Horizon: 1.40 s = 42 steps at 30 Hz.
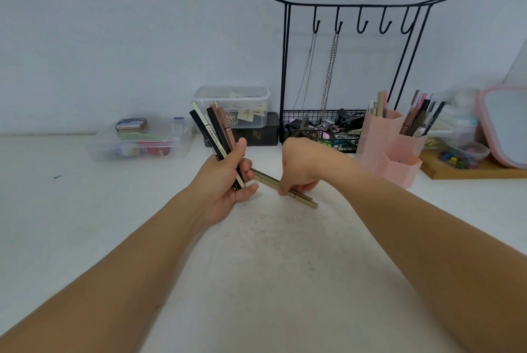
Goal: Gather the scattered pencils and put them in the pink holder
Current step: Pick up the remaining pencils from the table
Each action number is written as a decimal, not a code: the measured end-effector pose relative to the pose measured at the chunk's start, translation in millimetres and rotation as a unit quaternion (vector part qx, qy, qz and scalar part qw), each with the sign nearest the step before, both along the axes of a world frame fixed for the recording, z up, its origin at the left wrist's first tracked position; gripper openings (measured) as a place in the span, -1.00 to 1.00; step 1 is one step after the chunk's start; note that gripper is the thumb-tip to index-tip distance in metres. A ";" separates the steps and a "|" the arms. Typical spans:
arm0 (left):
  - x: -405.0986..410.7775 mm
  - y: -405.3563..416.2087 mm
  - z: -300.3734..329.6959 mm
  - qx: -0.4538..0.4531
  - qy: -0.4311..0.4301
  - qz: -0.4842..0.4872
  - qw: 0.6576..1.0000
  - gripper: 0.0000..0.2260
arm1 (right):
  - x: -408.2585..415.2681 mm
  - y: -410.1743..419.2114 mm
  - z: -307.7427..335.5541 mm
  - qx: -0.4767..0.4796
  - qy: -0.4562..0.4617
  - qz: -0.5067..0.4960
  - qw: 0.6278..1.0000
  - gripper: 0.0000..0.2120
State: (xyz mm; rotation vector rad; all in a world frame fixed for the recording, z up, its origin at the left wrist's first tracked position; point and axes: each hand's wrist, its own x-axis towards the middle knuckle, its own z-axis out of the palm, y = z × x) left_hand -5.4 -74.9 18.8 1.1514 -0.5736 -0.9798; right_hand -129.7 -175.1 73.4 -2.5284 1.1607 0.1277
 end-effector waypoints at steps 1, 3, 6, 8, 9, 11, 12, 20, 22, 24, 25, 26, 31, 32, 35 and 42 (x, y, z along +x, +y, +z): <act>0.1 -0.2 -0.5 0.004 -0.002 -0.003 1.000 -0.73 | 0.1 1.3 0.1 -0.020 0.001 0.007 1.000 -0.77; -0.1 -0.3 -1.3 0.007 0.000 -0.009 1.000 -0.72 | 1.2 4.9 -0.2 -0.075 0.004 0.026 0.997 -0.79; -2.2 -0.6 -2.4 0.014 0.000 -0.026 1.000 -0.74 | 1.7 7.8 -0.2 -0.104 -0.012 0.040 0.994 -0.74; -3.7 -1.0 -3.6 0.017 -0.008 -0.034 0.999 -0.76 | -0.1 6.1 3.1 -0.079 -0.042 0.038 0.995 -0.72; -4.3 -0.7 -3.1 0.016 -0.008 -0.038 0.999 -0.77 | -1.4 3.8 6.4 -0.060 -0.071 0.033 0.995 -0.74; -4.8 -0.6 -2.2 0.011 -0.004 -0.048 0.999 -0.77 | -3.8 -2.5 14.4 0.003 -0.161 0.009 0.987 -0.80; -4.7 -0.3 -1.7 0.010 -0.002 -0.054 0.998 -0.78 | -4.5 -4.8 18.1 0.049 -0.215 -0.007 0.975 -0.81; -9.5 2.1 0.9 0.008 0.052 -0.122 0.991 -0.59 | 2.1 0.1 12.2 0.287 -0.425 0.009 0.858 -0.92; -9.1 1.5 -0.2 0.009 0.050 -0.134 0.990 -0.56 | 2.9 1.2 8.7 0.284 -0.427 0.021 0.858 -0.90; -8.3 1.5 -1.4 0.010 0.045 -0.139 0.989 -0.54 | 4.1 1.4 5.7 0.268 -0.423 0.031 0.865 -0.88; -8.3 1.8 -1.6 0.011 0.042 -0.140 0.989 -0.54 | 4.7 0.8 4.5 0.249 -0.419 0.036 0.873 -0.88; -8.2 2.1 -1.6 0.011 0.036 -0.142 0.989 -0.54 | 5.4 0.6 3.5 0.227 -0.413 0.042 0.881 -0.88; -8.1 4.3 -1.7 0.002 0.019 -0.153 0.988 -0.61 | 6.2 1.4 0.2 0.176 -0.388 0.078 0.901 -0.92; -7.3 5.0 -1.8 0.000 0.017 -0.153 0.988 -0.63 | 6.1 1.8 -0.6 0.175 -0.384 0.084 0.903 -0.91; -5.1 6.1 -0.6 -0.006 -0.001 -0.143 0.990 -0.69 | 4.4 0.5 -2.3 0.210 -0.381 0.084 0.896 -0.89; 0.0 3.8 -0.8 -0.016 -0.002 -0.058 0.998 -0.78 | -0.2 -19.1 -5.6 0.056 -0.230 0.003 0.972 -0.77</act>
